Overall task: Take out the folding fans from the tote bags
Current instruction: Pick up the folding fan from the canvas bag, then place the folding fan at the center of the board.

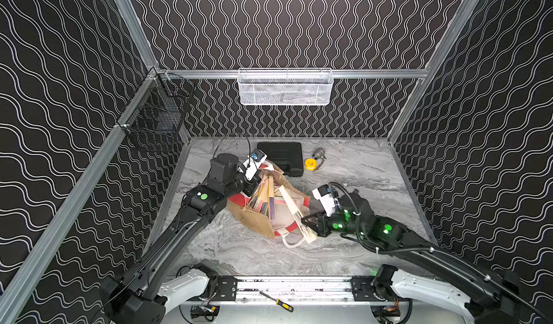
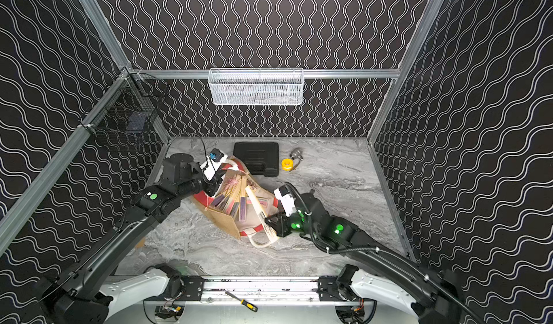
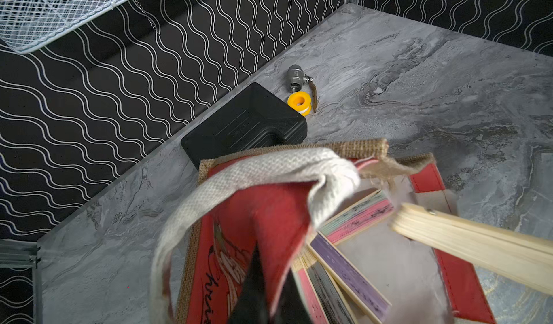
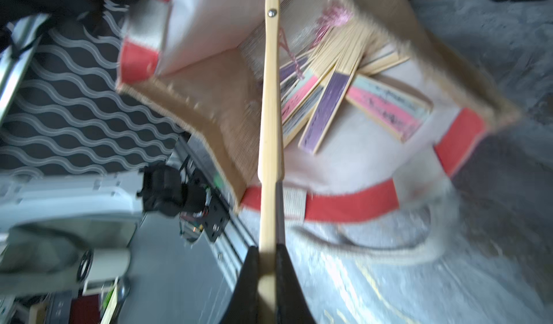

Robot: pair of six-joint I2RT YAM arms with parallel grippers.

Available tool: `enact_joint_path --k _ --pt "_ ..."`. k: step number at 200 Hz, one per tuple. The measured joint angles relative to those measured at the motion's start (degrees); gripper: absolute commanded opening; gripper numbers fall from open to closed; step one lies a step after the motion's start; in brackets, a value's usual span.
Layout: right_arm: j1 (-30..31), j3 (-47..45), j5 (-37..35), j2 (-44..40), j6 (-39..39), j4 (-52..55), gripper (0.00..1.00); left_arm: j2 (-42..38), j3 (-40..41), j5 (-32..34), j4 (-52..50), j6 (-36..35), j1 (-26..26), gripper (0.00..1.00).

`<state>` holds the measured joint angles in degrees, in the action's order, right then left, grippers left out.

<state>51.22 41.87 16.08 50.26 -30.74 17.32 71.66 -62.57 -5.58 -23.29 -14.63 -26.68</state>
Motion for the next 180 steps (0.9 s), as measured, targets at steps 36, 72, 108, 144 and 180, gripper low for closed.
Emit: enact_joint_path --k 36,72,108,144,180 --pt "0.0 -2.1 0.5 -11.7 1.9 7.8 0.07 0.2 -1.0 2.0 -0.9 0.9 0.0 0.00" --pt "-0.3 2.3 -5.8 -9.9 3.0 11.3 0.08 -0.7 -0.9 3.4 -1.7 0.9 0.0 0.00" --pt "-3.5 6.8 -11.6 -3.0 3.4 11.7 0.08 -2.3 0.1 4.3 -2.0 0.9 0.0 0.00" --pt "-13.0 9.3 -11.7 4.7 3.8 9.1 0.08 -2.8 0.4 5.1 -2.1 0.7 0.0 0.00" --pt "-23.7 10.3 -7.3 16.3 3.8 4.3 0.08 -3.7 0.9 5.1 -2.1 0.7 0.0 0.00"
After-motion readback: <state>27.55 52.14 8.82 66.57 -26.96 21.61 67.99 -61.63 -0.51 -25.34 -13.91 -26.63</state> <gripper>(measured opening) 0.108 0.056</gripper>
